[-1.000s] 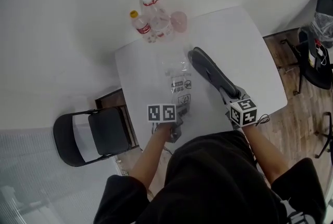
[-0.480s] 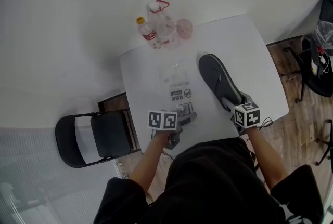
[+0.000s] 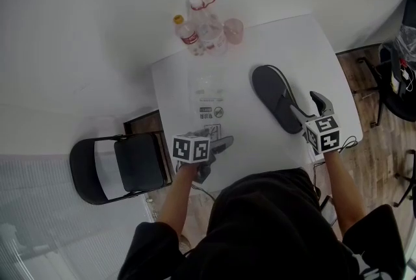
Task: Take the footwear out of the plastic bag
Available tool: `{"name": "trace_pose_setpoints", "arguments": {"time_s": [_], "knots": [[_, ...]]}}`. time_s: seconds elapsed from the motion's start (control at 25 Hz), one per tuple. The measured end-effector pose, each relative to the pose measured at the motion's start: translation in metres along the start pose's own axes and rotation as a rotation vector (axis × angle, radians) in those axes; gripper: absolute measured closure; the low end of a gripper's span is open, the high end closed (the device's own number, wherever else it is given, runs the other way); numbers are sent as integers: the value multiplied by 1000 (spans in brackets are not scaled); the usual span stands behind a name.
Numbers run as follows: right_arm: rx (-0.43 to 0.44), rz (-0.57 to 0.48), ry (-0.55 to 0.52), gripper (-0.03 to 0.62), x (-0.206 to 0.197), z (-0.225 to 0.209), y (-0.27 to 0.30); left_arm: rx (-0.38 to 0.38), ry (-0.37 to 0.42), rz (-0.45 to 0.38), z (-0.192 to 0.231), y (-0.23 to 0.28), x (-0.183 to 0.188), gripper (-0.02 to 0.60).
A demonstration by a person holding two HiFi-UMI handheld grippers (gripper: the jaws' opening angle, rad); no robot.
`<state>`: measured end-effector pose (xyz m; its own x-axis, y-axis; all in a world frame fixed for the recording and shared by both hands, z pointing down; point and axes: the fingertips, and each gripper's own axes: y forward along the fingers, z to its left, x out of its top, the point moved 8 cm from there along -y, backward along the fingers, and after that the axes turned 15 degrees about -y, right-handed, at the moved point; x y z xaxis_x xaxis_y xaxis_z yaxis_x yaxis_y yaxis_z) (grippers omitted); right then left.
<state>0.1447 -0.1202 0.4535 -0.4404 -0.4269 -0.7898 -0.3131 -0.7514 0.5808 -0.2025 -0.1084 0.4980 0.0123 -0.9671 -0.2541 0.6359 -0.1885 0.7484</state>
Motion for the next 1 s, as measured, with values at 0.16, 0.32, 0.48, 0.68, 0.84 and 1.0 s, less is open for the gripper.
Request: {"name": "trace_pose_setpoints", "arguments": {"time_s": [0.16, 0.32, 0.48, 0.68, 0.84, 1.0], "knots": [[-15, -110, -61, 283, 42, -4, -16, -61, 35, 0, -3, -9, 4, 138], [10, -198, -57, 283, 70, 0, -26, 50, 95, -46, 8, -19, 11, 119], [15, -268, -81, 284, 94, 4, -39, 108, 63, -288, 15, -50, 32, 119], [11, -331, -110, 285, 119, 3, -57, 215, 197, -486, 7, -89, 51, 120], [-40, -417, -139, 388, 141, -1, -70, 212, 283, -728, -22, -125, 64, 123], [-93, -482, -165, 501, 148, -6, -87, 210, 351, -854, -52, -133, 60, 390]]}}
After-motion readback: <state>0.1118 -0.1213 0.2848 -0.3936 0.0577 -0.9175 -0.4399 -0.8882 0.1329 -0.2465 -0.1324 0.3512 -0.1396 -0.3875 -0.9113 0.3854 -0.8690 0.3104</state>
